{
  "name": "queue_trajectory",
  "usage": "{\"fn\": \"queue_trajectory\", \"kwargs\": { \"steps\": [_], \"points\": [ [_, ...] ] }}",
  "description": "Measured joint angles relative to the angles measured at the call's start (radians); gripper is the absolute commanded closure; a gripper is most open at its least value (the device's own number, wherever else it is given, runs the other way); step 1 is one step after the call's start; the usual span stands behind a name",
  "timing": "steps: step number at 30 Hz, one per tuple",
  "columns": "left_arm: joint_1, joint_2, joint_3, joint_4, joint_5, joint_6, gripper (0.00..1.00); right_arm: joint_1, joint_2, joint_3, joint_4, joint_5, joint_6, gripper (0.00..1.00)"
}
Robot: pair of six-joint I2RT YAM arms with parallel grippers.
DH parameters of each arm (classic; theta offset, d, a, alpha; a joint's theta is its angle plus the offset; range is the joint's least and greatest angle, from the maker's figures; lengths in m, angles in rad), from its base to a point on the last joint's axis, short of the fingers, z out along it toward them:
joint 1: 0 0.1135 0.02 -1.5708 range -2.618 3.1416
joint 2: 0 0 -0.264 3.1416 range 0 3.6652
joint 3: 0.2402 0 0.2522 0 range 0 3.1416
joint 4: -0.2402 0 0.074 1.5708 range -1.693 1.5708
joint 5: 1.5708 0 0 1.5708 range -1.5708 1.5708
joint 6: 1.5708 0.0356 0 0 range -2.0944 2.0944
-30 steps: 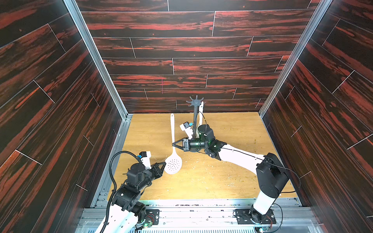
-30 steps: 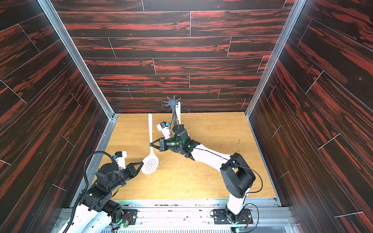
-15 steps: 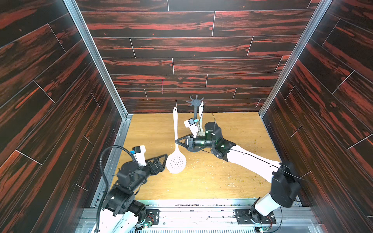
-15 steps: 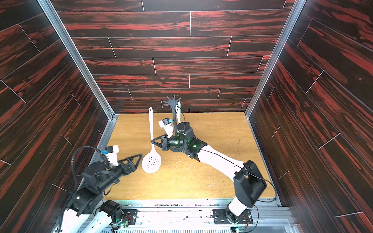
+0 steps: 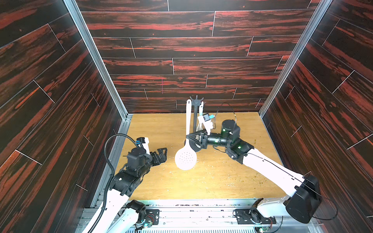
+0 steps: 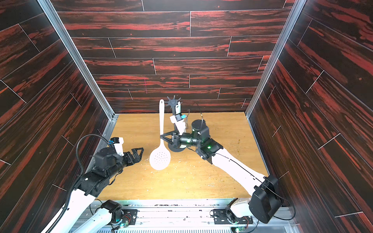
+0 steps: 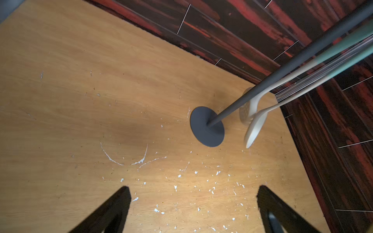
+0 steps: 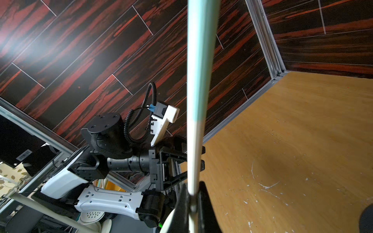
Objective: Hang the skimmer on the kitchen utensil rack
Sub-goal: Hang the skimmer on the rack.
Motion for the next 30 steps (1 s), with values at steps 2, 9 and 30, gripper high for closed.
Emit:
{"fn": "queue_trajectory", "kwargs": {
  "steps": [2,9,30],
  "points": [
    [0.002,0.013,-0.014,0.015,0.000,0.000,0.00,-0.025,-0.002,-0.032,0.022,-0.022,0.019,1.00],
    [0.003,0.044,-0.028,0.052,0.000,0.000,0.00,-0.042,-0.002,-0.093,0.112,-0.111,0.066,1.00],
    [0.004,0.055,-0.058,0.092,0.009,-0.009,0.00,-0.107,0.062,-0.164,0.320,-0.210,0.172,1.00]
  ]
}}
